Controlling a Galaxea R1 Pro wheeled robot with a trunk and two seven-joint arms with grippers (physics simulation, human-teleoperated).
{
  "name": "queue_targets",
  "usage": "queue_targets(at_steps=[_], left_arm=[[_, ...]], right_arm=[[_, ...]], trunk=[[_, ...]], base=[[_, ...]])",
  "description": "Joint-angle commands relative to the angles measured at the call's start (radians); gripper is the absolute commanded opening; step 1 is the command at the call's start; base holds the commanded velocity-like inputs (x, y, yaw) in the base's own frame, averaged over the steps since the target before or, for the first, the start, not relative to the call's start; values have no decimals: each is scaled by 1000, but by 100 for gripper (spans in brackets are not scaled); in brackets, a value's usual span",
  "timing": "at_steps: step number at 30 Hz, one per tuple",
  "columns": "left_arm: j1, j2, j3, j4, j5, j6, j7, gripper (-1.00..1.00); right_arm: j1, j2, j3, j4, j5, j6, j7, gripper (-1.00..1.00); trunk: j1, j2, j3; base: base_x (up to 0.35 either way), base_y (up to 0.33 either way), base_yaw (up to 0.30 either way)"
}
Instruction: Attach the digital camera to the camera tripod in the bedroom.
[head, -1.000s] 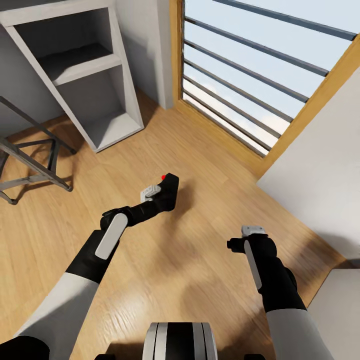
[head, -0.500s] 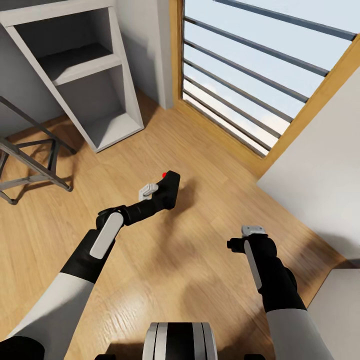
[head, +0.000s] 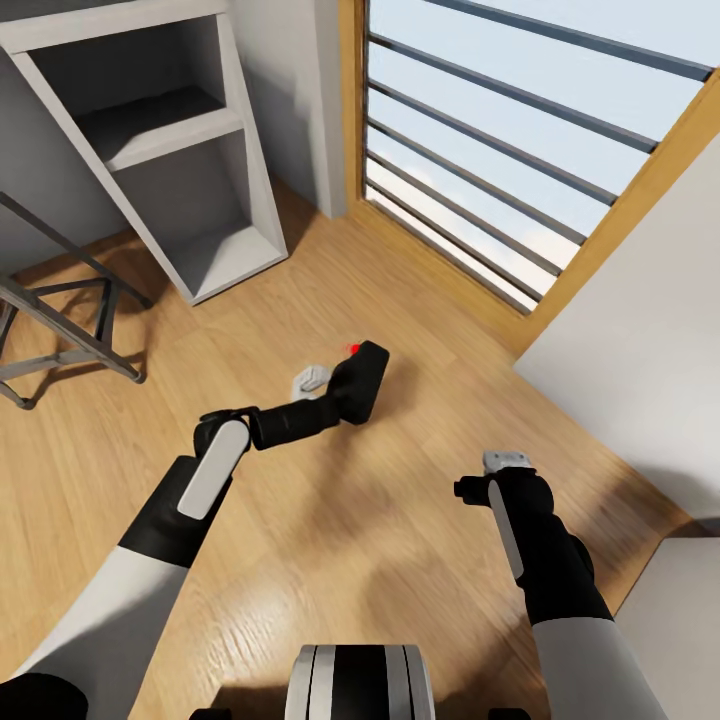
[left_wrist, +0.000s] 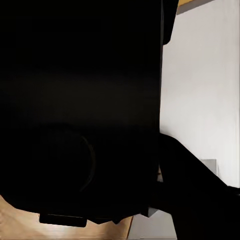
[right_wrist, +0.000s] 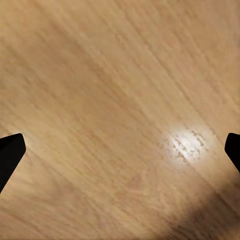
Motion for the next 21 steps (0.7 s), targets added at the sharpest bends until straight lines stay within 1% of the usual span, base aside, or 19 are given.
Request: queue_targets(at_steps=[1,5,21], left_arm=[[-1,1,-3,-1,-3,4,-10,-100],[-1,2,-11,-3,-5,7,-17,-100],[-1,2,-15,-3,-7,9,-21,-100]], right_arm=[[0,1,-1,-1,6,4,3,100],[0,1,-1,-1,7,4,3,100],[0,1,-1,-1,6,4,3,100]], trunk=[[0,0,-1],[0,0,-1],[-7,3,61]], base=[[0,0,0],[0,0,0],[0,0,0]])
